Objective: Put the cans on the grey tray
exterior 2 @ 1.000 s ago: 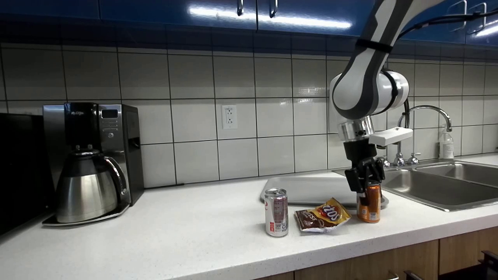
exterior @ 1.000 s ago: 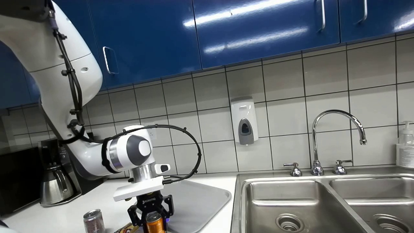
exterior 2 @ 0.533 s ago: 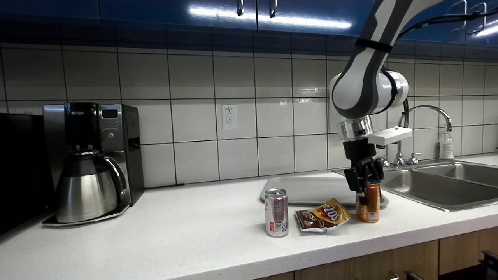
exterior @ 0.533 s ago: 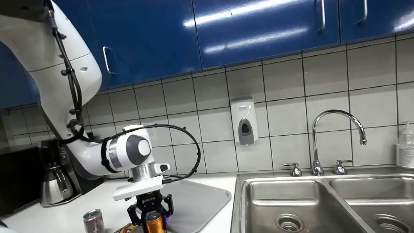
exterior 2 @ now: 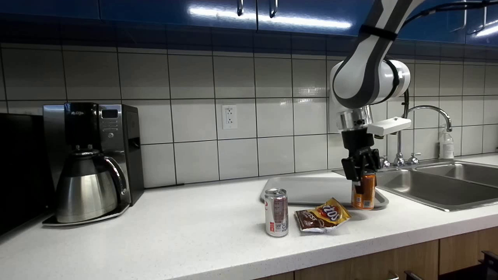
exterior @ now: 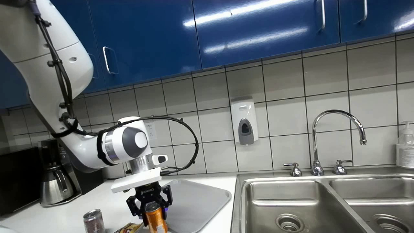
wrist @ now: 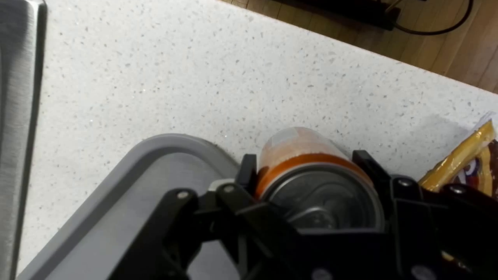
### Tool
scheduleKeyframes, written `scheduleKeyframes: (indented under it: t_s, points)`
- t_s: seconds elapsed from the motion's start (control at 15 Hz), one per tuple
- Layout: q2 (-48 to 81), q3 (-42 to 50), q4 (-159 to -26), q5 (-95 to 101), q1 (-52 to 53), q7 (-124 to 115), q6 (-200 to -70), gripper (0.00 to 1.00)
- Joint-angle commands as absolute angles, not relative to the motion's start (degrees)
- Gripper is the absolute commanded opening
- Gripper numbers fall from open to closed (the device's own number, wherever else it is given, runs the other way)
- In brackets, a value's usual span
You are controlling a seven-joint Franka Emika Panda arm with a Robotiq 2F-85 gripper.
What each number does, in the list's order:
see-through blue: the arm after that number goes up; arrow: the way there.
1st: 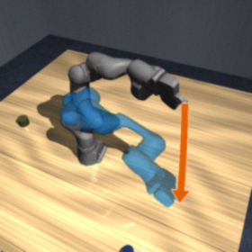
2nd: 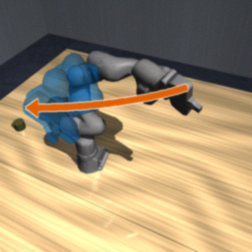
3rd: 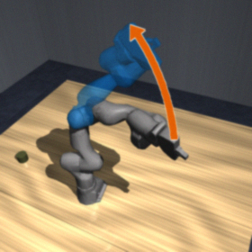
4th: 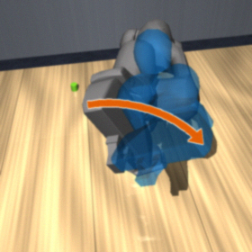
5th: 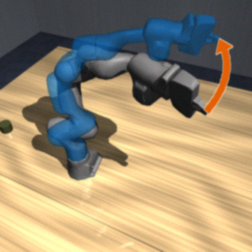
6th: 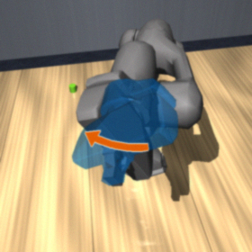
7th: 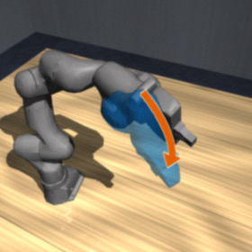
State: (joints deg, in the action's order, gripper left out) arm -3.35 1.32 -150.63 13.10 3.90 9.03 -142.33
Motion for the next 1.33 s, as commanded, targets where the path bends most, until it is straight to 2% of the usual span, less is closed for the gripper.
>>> scheduleKeyframes:
  t_s: [0.0, 0.67, 1.27]
  points:
    - [-7.94, 0.59, -151.8, 13.48, 2.43, 7.92, -140.63, 0.39]
    - [-5.9, 1.2, -148.16, 14.41, -0.6, 5.93, -141.0, 0.39]
    - [0.91, 1.25, -141.83, 16.04, -0.68, 1.58, -141.07, 0.39]
